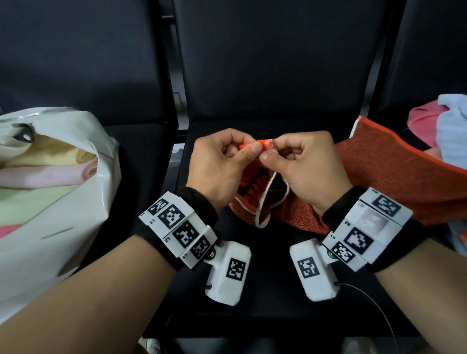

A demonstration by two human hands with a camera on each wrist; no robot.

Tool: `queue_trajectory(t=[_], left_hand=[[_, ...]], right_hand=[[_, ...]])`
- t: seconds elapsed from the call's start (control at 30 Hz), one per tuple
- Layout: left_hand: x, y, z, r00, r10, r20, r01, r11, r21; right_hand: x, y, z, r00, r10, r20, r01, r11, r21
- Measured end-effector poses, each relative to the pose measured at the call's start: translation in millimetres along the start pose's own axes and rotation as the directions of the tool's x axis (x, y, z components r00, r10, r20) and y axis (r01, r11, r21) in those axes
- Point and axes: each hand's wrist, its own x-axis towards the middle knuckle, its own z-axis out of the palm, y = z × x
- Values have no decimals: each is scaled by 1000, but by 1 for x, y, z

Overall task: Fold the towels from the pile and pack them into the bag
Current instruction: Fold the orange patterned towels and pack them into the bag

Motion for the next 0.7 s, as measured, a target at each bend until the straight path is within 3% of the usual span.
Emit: queue_trajectory(t=[0.17, 0.33, 0.4, 0.57, 0.7], left_hand=[[5, -6, -4, 996, -4, -92, 3, 1000, -15], [16, -21, -14, 958, -194, -210, 198, 980, -1], [20, -25, -16, 960, -234, -157, 233, 972, -22], [25, -32, -15, 947, -320, -23, 303, 916, -264], [25, -27, -14, 940, -342, -10, 314, 875, -369]], right_hand=[[-1, -5, -1, 1000, -6, -11, 6, 999, 53], [0, -7, -3, 1000, -16, -16, 18, 990, 138], [0, -7, -2, 1000, -5, -5, 5, 986, 169], [2, -7, -1, 999, 35, 27, -42, 953, 299], [6, -4, -4, 994, 81, -73, -49, 931, 363]])
